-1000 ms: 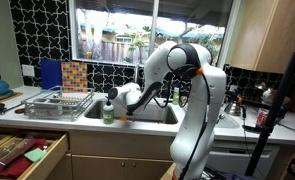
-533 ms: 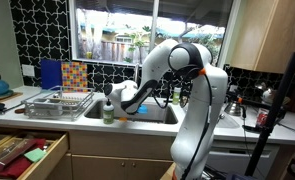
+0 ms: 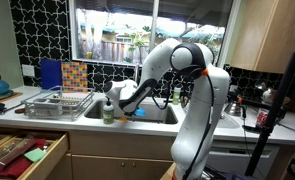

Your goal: Pick up the upside down positioned blue bowl and rinse it under the running tap before putting it down in its original position

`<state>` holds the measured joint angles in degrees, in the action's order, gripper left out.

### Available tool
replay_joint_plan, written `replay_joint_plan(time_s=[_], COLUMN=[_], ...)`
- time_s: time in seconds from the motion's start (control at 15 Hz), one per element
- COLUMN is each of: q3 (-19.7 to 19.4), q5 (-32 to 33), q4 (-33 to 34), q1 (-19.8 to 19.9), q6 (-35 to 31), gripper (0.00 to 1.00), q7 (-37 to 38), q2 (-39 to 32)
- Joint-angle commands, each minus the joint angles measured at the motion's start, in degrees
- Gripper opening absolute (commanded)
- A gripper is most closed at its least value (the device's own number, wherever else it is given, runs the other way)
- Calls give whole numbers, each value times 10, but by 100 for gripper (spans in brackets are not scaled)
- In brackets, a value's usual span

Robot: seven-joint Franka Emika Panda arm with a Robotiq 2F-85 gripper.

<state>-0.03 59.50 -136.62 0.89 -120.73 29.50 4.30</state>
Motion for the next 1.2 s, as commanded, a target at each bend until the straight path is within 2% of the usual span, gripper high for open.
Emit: replay_joint_plan(time_s=[0.0,0.2,0.4,0.6,0.67,0.73,0.8,0.87,0.93,1.0,1.13], q3=[-10,-28,-51,-61,-72,-74,-90,-82,-121,-98,-103], q5=[-36,-77,-158,-202,-237,-253,-306,-312,-373,-370,-400], q4=[-39,-64,-91,-94,-100,-99,-106,-98,-109,-100,-100], q1=[3,11,14,25,23,27,18,26,-9,21,21], q6=[-58,-149,-204,-195,-209,-203,-226,-197,-225,-211,-206], gripper=[29,29,29,29,29,29,29,29,29,29,29], q7=[-43,-104,-217,-278,-324,-338,-403,-395,-472,-473,-519], q2=[44,73,102,111,115,118,123,124,130,127,134])
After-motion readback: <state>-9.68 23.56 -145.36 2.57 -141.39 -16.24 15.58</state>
